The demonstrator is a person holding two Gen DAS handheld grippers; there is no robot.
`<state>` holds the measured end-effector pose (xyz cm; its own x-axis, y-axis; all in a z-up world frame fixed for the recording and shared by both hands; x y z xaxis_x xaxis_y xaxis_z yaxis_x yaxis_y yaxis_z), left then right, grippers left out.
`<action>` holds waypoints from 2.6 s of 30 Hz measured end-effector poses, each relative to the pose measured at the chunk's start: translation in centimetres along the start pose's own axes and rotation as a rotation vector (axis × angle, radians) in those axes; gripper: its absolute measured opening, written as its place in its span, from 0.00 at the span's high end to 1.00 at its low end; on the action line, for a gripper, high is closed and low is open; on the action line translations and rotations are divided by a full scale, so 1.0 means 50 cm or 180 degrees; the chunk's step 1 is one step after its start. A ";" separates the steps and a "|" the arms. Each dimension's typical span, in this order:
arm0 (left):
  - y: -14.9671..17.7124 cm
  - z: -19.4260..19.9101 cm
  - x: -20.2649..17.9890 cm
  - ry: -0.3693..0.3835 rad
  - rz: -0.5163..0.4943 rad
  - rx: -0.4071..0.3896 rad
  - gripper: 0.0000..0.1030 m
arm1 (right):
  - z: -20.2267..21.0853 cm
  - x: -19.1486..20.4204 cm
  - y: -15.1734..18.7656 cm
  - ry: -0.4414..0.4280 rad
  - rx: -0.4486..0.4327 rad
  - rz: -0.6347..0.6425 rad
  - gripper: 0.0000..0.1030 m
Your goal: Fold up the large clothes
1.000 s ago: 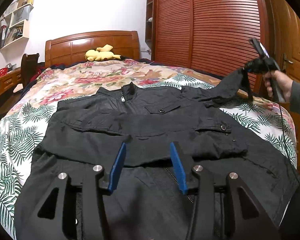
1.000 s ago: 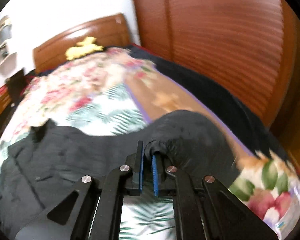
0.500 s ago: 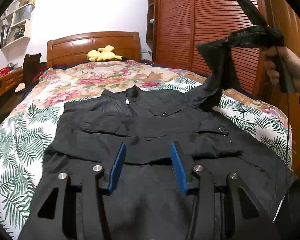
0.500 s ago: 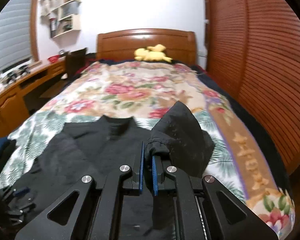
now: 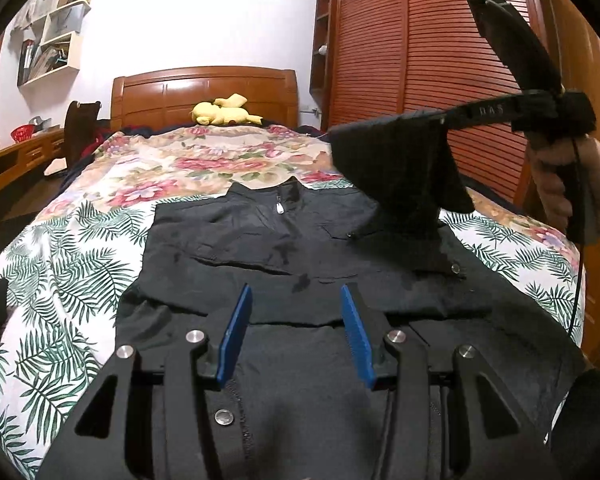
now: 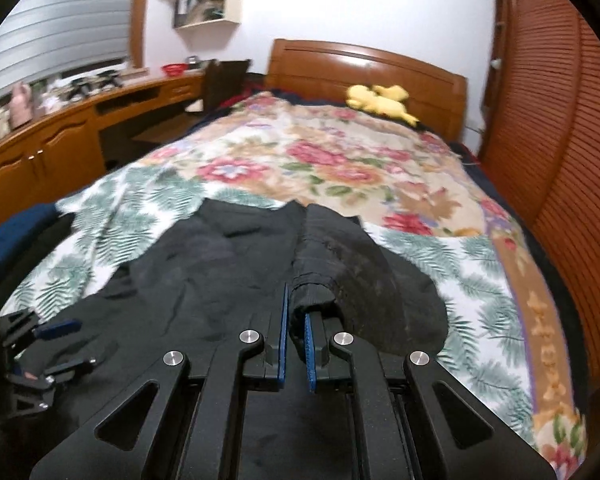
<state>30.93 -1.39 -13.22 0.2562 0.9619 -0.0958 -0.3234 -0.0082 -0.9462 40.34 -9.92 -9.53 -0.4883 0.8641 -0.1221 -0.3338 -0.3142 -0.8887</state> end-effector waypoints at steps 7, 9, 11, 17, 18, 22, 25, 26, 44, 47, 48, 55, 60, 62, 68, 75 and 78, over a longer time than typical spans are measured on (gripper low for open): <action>-0.001 0.001 -0.002 0.0028 0.0009 -0.0011 0.56 | -0.034 0.050 0.101 -0.0101 0.0430 -0.0089 0.84; -0.001 0.001 -0.007 0.0022 -0.0032 -0.0016 0.56 | -0.037 0.053 0.145 -0.0103 0.0604 -0.0086 0.79; -0.001 0.000 -0.014 0.0021 -0.0073 -0.0028 0.56 | -0.030 0.053 0.183 -0.0089 0.0638 -0.0130 0.66; 0.005 -0.007 -0.037 0.0134 -0.0065 0.0006 0.56 | 0.002 0.061 0.297 -0.0148 0.0819 -0.0242 0.60; 0.006 -0.008 -0.042 0.0149 -0.0080 0.0014 0.56 | 0.011 0.058 0.314 -0.0150 0.0831 -0.0276 0.60; 0.009 -0.011 -0.059 0.0151 -0.0131 0.0023 0.56 | 0.042 0.042 0.360 -0.0072 0.0846 -0.0302 0.59; 0.008 -0.012 -0.071 0.0208 -0.0093 0.0023 0.56 | 0.063 0.024 0.387 0.0040 0.0849 -0.0259 0.59; 0.008 -0.012 -0.076 0.0233 -0.0080 0.0023 0.56 | 0.070 0.017 0.398 0.0078 0.0855 -0.0254 0.59; 0.025 -0.049 -0.200 0.0491 -0.0105 0.0060 0.56 | 0.124 -0.057 0.487 0.0368 0.0816 -0.0382 0.45; 0.032 -0.048 -0.235 0.0462 -0.0322 0.0003 0.56 | 0.133 -0.064 0.489 0.0360 0.0770 -0.0429 0.41; 0.036 -0.047 -0.247 0.0450 -0.0423 -0.0018 0.56 | 0.137 -0.066 0.490 0.0343 0.0749 -0.0464 0.41; 0.053 -0.060 -0.312 0.0516 -0.0684 0.0109 0.56 | 0.160 -0.069 0.486 0.0264 0.0594 -0.0466 0.39; 0.063 -0.081 -0.345 0.0623 -0.0608 0.0385 0.56 | 0.192 -0.095 0.481 0.0326 0.0473 -0.0413 0.39; 0.060 -0.093 -0.355 0.0652 -0.0568 0.0452 0.56 | 0.201 -0.109 0.481 0.0334 0.0425 -0.0449 0.39; 0.036 -0.148 -0.402 0.0582 -0.0756 0.0596 0.56 | 0.224 -0.146 0.488 0.0265 0.0313 -0.0578 0.38; 0.040 -0.249 -0.438 0.0498 -0.0811 0.0939 0.56 | 0.237 -0.148 0.492 0.0200 0.0308 -0.0517 0.38; 0.060 -0.289 -0.444 0.0407 -0.0919 0.1125 0.56 | 0.246 -0.154 0.494 0.0177 0.0290 -0.0557 0.38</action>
<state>37.43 -26.70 -18.39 0.4841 0.8696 0.0975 -0.5070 0.3695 -0.7787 25.93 -29.17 -25.09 -0.3722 0.9282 0.0041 -0.4823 -0.1896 -0.8552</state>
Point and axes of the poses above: each gripper's, at about its wrist camera, not at the fingertips, and z roughly against the way its jaws point, x to its left, y to its underside, the point moved 8 cm from there along -z, roughly the way its jaws point, and after that the axes turned 10 degrees about -x, right-handed, at the moved point
